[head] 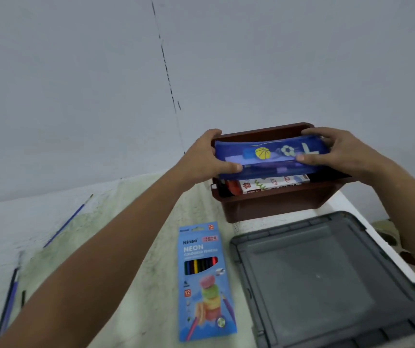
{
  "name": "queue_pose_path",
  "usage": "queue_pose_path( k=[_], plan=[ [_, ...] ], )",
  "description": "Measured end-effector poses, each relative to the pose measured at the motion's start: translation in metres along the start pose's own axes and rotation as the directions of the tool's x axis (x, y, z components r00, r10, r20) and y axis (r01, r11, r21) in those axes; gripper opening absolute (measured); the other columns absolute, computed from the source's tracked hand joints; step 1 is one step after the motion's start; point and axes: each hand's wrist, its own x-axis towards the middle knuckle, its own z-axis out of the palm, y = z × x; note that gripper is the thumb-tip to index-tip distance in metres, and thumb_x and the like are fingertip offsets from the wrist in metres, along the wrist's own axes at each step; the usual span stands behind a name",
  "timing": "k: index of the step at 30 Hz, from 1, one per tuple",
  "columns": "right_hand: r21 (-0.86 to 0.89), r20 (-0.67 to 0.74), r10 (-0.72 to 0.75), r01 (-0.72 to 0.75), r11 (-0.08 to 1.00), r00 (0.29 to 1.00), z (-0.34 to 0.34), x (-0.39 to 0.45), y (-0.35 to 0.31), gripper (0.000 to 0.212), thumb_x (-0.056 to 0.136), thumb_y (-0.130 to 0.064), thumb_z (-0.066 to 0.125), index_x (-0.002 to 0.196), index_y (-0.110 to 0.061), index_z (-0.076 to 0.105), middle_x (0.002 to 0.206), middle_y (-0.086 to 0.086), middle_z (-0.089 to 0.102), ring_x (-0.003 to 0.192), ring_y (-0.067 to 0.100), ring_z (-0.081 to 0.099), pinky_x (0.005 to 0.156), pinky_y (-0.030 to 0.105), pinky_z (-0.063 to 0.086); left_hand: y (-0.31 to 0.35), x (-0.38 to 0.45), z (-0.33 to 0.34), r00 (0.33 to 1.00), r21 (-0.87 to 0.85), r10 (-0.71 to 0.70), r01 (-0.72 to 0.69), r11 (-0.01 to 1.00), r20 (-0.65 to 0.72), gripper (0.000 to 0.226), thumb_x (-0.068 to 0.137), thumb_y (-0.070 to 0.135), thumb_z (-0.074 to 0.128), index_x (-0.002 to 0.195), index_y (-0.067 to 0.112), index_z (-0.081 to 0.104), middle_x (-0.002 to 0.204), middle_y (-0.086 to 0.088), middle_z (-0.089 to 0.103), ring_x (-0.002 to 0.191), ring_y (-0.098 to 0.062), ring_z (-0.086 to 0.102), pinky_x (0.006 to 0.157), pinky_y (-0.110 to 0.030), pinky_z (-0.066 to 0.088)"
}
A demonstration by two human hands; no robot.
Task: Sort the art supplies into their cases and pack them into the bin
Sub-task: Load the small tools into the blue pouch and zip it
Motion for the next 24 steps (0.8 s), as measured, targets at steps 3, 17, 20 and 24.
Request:
queue_pose_path(
  k=[3, 17, 20, 24],
  plan=[
    [0.087, 0.003, 0.018, -0.018, 0.996, 1.000, -0.002, 0.008, 0.008, 0.068, 0.066, -0.037, 0.080, 0.128, -0.026, 0.055, 0.109, 0.004, 0.067, 0.093, 0.017, 0.067, 0.080, 0.030, 0.054, 0.003, 0.006, 0.013, 0.995, 0.295, 0.086, -0.098, 0.951, 0.052, 0.105, 0.062, 0.037, 0.088, 0.146, 0.027, 0.026, 0.135, -0.003, 0.038, 0.114, -0.017, 0.049, 0.093, -0.025, 0.045],
    [-0.559, 0.387, 0.105, 0.142, 0.817, 0.916, 0.013, 0.056, 0.039, 0.123, 0.063, -0.023, 0.088, 0.151, -0.029, 0.001, 0.143, 0.002, 0.038, 0.127, 0.021, 0.042, 0.110, 0.040, 0.036, -0.016, 0.025, 0.025, 0.988, 0.755, 0.152, -0.070, 0.652, -0.039, 0.039, 0.093, 0.048, 0.050, 0.129, 0.035, 0.057, 0.116, -0.008, 0.050, 0.112, -0.025, 0.047, 0.094, -0.040, 0.043],
    [-0.663, 0.342, 0.087, 0.175, 0.728, 0.936, 0.018, 0.062, 0.042, 0.121, 0.067, -0.021, 0.085, 0.150, -0.036, -0.002, 0.144, 0.008, 0.034, 0.130, 0.027, 0.038, 0.106, 0.044, 0.040, -0.013, 0.013, 0.018, 0.977, 0.694, 0.210, -0.118, 0.710, -0.048, 0.032, 0.094, 0.044, 0.051, 0.122, 0.032, 0.063, 0.102, -0.004, 0.053, 0.094, -0.018, 0.052, 0.081, -0.034, 0.049],
    [-0.569, 0.320, -0.016, 0.206, 0.797, 0.947, 0.012, 0.062, 0.040, 0.111, 0.066, -0.022, 0.086, 0.150, -0.030, 0.014, 0.135, 0.004, 0.047, 0.115, 0.017, 0.049, 0.095, 0.031, 0.047, -0.009, -0.005, 0.011, 0.970, 0.635, 0.242, -0.172, 0.753, -0.025, 0.031, 0.093, 0.040, 0.057, 0.120, 0.029, 0.066, 0.098, 0.002, 0.044, 0.085, -0.010, 0.046, 0.066, -0.019, 0.037]
  ],
)
